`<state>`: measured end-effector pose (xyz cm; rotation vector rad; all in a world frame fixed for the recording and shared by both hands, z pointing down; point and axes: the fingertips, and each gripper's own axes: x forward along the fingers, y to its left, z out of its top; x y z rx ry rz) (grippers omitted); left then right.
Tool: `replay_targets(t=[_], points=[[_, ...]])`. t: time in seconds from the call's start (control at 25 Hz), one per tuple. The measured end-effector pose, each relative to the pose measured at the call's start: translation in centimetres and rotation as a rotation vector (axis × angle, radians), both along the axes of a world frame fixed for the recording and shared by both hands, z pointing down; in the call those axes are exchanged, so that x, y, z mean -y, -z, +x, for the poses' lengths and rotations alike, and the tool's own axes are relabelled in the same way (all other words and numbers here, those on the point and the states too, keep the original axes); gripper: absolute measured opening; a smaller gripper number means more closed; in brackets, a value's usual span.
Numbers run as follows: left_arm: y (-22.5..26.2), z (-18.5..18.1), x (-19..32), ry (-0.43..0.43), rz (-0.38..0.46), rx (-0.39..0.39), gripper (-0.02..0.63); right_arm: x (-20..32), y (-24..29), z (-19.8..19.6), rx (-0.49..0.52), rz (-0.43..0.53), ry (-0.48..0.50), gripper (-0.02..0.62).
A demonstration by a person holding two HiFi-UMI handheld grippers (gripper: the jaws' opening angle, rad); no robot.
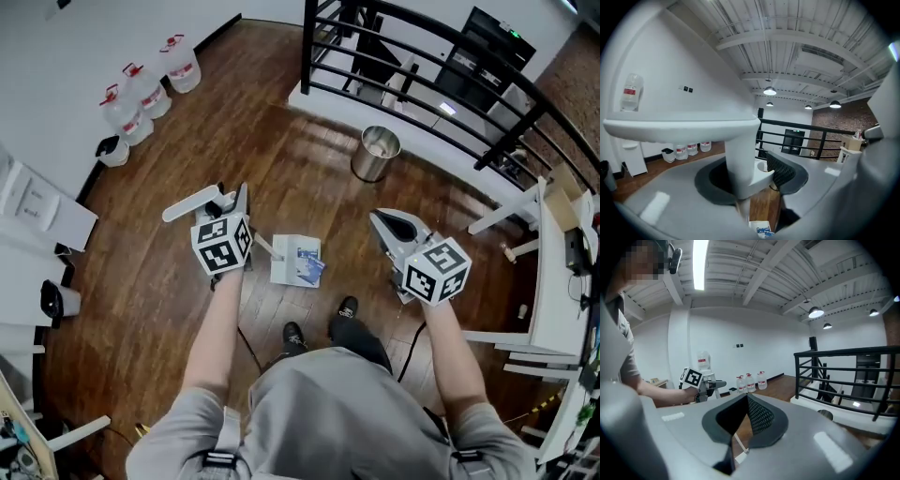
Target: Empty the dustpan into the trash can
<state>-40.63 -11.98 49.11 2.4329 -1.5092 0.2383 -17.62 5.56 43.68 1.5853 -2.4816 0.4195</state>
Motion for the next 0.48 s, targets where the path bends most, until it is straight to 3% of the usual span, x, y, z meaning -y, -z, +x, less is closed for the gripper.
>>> replay_targets(t=[0.48], points=[[9.7,20.4,8.6,-0.137,0.033,-0.043,0.204,4.5,5.9,19.6,-0.019,0.091,-0.132,-0.002]])
